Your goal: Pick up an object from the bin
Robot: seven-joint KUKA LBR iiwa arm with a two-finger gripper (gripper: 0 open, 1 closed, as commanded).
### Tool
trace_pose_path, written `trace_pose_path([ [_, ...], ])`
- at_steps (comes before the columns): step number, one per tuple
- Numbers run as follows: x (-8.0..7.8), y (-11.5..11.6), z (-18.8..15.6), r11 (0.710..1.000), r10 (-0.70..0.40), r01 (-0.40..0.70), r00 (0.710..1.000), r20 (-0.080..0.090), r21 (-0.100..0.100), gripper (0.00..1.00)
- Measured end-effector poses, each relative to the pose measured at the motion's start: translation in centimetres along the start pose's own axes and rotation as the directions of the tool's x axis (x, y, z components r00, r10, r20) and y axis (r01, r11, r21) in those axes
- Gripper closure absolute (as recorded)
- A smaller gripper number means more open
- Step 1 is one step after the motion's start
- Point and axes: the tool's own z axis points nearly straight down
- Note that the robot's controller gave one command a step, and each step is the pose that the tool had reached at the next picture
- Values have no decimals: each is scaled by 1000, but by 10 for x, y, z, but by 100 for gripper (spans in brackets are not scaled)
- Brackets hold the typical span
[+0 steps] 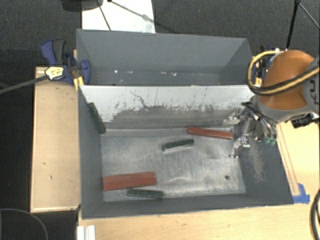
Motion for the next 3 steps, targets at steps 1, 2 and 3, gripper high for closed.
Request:
trace_pose_path([
  [1, -4, 34, 33, 999, 46, -46, 999, -10, -3, 0],
  [2, -17, 22, 54, 1000, -4, 4, 1000, 0, -4, 0],
  [3, -14, 94, 65, 993, 115, -115, 993, 11, -4, 100],
])
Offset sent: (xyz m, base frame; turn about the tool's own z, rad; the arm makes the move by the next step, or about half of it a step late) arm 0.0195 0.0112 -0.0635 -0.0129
